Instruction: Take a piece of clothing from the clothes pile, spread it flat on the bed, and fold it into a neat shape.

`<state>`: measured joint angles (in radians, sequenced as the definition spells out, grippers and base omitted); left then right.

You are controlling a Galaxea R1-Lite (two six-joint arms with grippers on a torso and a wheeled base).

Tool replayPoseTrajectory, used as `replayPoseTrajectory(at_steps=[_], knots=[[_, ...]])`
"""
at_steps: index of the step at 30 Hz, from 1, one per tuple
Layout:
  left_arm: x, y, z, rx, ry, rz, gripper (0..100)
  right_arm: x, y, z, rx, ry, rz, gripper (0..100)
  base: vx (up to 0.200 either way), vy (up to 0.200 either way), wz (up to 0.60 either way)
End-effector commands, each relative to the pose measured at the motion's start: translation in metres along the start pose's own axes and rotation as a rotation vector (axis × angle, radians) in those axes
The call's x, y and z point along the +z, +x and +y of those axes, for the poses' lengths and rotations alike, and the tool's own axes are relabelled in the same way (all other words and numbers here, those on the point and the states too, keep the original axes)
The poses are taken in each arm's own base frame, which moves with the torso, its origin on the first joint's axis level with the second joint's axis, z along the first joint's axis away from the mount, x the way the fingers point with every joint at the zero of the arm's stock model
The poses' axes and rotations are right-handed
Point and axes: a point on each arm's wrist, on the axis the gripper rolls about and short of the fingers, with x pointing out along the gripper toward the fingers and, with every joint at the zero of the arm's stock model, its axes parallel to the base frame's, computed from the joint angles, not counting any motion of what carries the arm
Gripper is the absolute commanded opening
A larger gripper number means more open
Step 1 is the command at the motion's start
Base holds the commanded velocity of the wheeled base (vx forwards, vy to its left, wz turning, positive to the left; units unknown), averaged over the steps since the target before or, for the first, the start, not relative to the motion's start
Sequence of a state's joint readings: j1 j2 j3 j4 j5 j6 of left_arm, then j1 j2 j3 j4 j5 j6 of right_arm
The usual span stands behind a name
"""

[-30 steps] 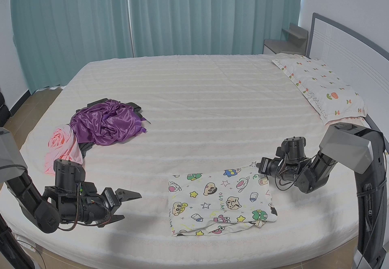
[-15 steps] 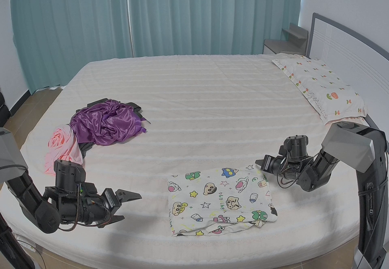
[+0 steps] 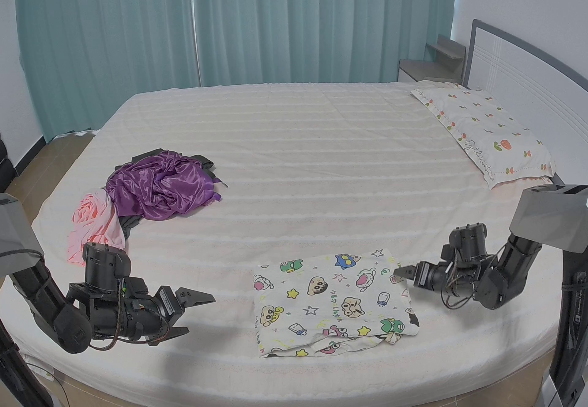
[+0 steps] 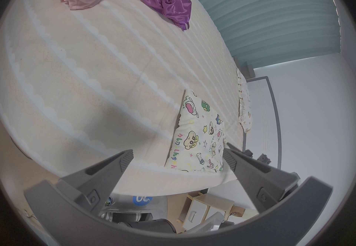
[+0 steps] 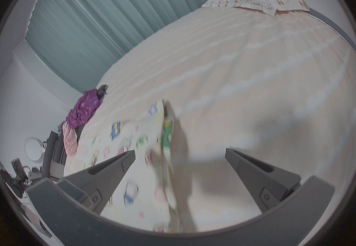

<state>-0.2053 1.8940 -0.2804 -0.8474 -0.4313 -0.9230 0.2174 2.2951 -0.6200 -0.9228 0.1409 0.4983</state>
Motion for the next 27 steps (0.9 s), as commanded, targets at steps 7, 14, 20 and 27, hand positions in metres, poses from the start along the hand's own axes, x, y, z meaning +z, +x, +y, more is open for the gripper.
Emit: replayPoseTrajectory(at_steps=[7,14,20,27], knots=[[-0.005,0.0,-0.001,0.002,0.008,0.016,100,-0.053,-0.051,0.014,0.04,-0.06,0.117,100,0.0,0.0,0.0],[-0.005,0.0,-0.001,0.003,0.008,0.015,100,-0.058,-0.033,0.014,0.062,-0.071,0.099,100,0.0,0.0,0.0],[-0.005,0.0,-0.001,0.003,0.008,0.015,100,-0.062,-0.033,0.016,0.062,-0.042,0.102,0,0.0,0.0,0.0],[-0.005,0.0,-0.001,0.004,0.008,0.014,100,-0.053,-0.052,0.019,0.075,0.008,0.059,0,0.0,0.0,0.0]])
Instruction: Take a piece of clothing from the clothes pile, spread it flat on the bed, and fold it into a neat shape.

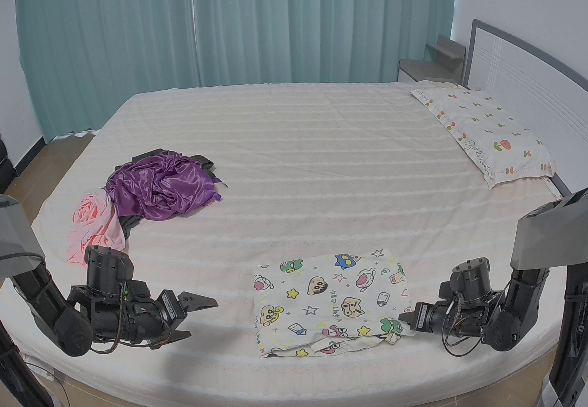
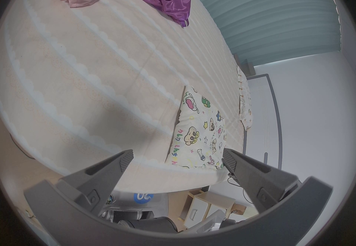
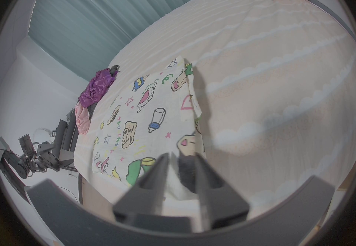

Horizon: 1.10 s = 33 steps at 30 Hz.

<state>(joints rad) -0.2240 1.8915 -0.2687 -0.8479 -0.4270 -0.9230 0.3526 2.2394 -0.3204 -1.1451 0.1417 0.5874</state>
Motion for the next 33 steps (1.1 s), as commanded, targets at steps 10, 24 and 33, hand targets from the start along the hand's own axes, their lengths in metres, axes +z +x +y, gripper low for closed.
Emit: replayPoseTrajectory(at_steps=[10,24,33], knots=[[0.0,-0.001,0.0,-0.002,0.001,-0.002,100,-0.009,-0.03,0.0,-0.003,0.005,0.01,0,0.0,0.0,0.0],[0.0,-0.001,0.0,-0.002,0.001,-0.002,100,-0.01,-0.021,0.0,-0.002,-0.002,0.028,100,0.0,0.0,0.0],[0.0,-0.001,0.0,-0.002,0.001,-0.002,100,-0.009,-0.004,0.006,0.031,-0.023,0.015,100,0.0,0.0,0.0]])
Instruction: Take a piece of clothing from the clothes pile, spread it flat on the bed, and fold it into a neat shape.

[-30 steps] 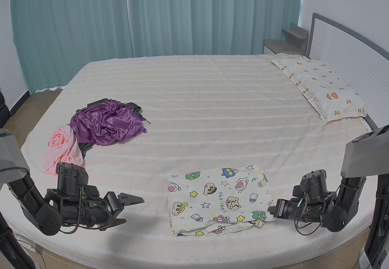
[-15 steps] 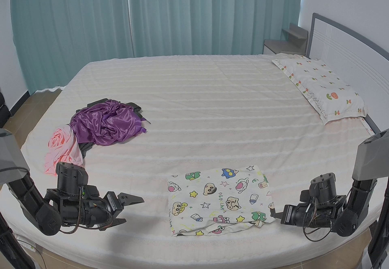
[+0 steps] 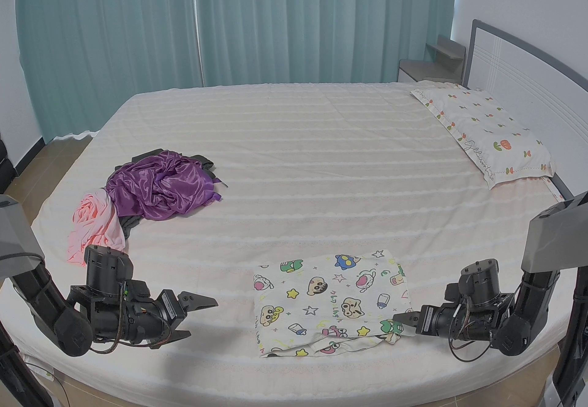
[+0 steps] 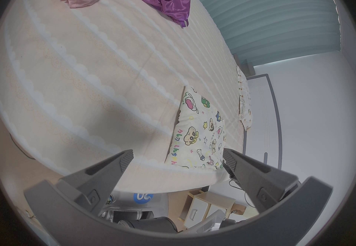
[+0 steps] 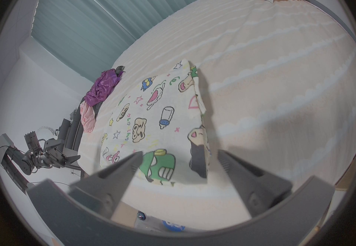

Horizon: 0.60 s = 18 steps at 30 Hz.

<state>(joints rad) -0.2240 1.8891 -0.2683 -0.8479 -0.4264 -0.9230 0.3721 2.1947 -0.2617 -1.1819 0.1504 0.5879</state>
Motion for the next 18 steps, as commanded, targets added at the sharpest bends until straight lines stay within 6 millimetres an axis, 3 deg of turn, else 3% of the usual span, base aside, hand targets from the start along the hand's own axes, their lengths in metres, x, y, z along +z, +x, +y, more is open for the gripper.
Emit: replayPoseTrajectory(at_steps=[1,4,5,18], knots=[[0.0,0.0,0.0,-0.001,0.0,-0.001,100,-0.004,0.012,0.001,0.002,-0.008,0.021,100,0.0,0.0,0.0],[0.0,0.0,0.0,-0.001,0.0,-0.001,100,-0.006,0.019,0.002,0.005,-0.015,0.031,100,0.0,0.0,0.0],[0.0,0.0,0.0,-0.001,0.0,-0.001,100,-0.006,0.021,0.003,0.006,-0.015,0.033,0,0.0,0.0,0.0],[0.0,-0.001,0.0,-0.001,0.0,-0.001,100,-0.011,0.01,-0.001,-0.013,-0.006,0.048,0,0.0,0.0,0.0]])
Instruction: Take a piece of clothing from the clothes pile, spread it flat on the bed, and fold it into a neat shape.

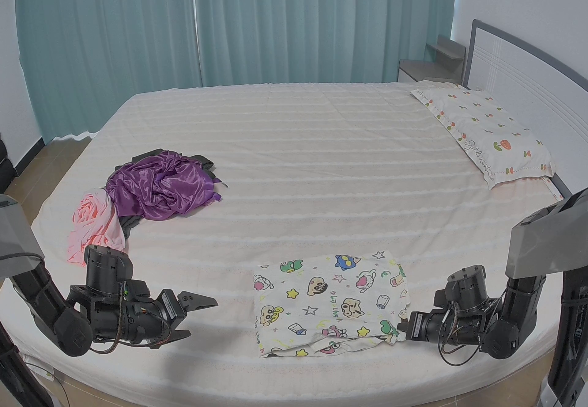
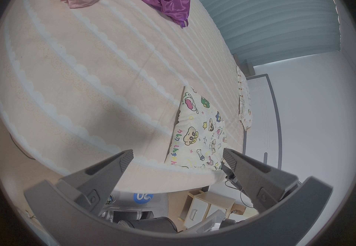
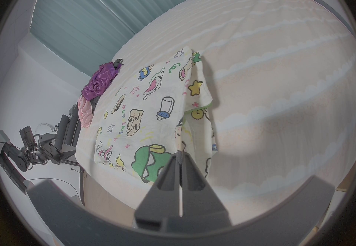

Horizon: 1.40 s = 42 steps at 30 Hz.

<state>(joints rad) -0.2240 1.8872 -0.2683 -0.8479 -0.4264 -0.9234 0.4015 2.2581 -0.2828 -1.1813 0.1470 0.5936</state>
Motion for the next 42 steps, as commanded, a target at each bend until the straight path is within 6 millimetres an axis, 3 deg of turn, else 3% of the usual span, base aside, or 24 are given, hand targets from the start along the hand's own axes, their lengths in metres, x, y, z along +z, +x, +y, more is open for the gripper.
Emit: replayPoseTrajectory(at_steps=[1,9,26,33,34,38,42], knots=[[0.0,0.0,0.0,0.0,0.0,0.0,100,-0.001,-0.004,-0.001,-0.002,0.002,0.001,0,0.0,0.0,0.0],[-0.001,-0.001,0.001,0.004,-0.002,0.003,100,-0.007,-0.034,-0.001,0.01,0.007,0.051,0,0.0,0.0,0.0],[-0.003,0.0,0.001,0.007,0.004,0.004,100,-0.02,-0.032,-0.009,-0.045,-0.067,0.142,0,0.0,0.0,0.0],[-0.008,0.008,-0.009,0.04,0.051,-0.04,100,-0.021,-0.03,-0.01,-0.051,-0.069,0.147,0,0.0,0.0,0.0],[-0.01,0.019,-0.021,0.047,0.091,-0.069,100,-0.019,-0.03,-0.01,-0.055,-0.071,0.13,0,0.0,0.0,0.0],[-0.015,0.036,-0.032,0.042,0.134,-0.054,100,-0.011,-0.031,-0.012,-0.059,-0.061,0.084,0,0.0,0.0,0.0],[-0.018,0.07,-0.052,0.004,0.204,-0.022,100,0.012,-0.031,-0.017,-0.033,-0.043,-0.048,0,0.0,0.0,0.0]])
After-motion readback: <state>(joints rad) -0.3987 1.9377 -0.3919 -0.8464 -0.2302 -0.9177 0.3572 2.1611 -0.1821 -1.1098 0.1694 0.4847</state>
